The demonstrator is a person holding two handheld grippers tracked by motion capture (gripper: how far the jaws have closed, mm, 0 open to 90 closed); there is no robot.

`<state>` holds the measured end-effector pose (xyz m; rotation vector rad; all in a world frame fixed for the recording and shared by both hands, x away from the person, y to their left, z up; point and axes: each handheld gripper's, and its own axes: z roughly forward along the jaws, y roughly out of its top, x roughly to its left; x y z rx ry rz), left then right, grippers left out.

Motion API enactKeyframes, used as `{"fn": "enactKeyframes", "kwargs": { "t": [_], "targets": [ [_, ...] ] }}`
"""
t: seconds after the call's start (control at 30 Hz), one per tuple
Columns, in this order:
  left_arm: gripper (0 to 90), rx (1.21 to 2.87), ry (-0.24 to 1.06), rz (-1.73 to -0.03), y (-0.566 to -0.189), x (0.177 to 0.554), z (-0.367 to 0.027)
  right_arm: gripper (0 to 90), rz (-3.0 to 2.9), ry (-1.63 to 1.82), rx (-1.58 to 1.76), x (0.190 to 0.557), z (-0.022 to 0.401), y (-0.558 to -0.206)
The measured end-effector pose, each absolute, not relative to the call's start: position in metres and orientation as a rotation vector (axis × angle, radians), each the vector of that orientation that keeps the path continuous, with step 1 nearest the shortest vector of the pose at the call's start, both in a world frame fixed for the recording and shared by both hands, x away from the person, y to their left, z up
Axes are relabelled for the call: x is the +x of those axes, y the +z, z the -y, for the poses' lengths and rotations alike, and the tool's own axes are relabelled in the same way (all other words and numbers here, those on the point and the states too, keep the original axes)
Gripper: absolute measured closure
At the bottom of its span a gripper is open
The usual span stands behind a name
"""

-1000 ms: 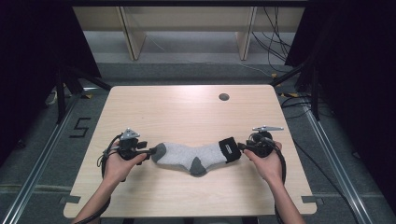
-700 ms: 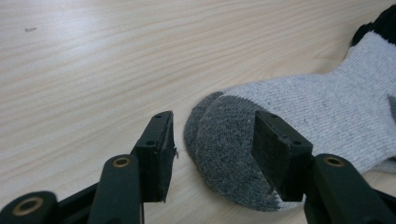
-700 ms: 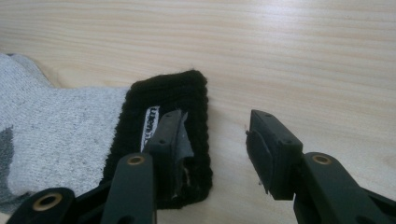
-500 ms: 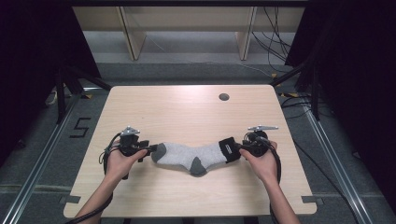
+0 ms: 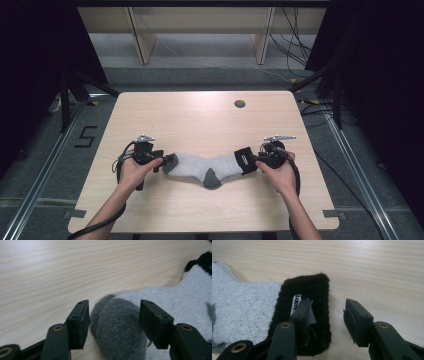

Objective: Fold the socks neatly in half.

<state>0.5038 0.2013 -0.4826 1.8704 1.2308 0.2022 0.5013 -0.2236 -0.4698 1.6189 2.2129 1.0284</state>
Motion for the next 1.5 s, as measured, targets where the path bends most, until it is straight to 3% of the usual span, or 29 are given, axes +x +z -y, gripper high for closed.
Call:
{"fn": "enactKeyframes", "kwargs": {
  "t": [0.47, 1.07, 1.5],
  "targets": [
    [32.1, 1.984, 0.178, -1.226, -0.496, 0.509, -0.188, 57.3, -2.237, 0.993, 1.599, 0.503, 0.223, -0.470],
    [37.5, 2.070, 0.187, -1.232, -0.494, 0.512, -0.183, 58.0, -2.255, 1.020, 1.594, 0.504, 0.223, -0.473],
    [61.4, 2.032, 0.122, -1.265, -0.494, 0.510, -0.182, 58.1, -2.248, 0.995, 1.599, 0.503, 0.221, -0.473]
  ]
}}
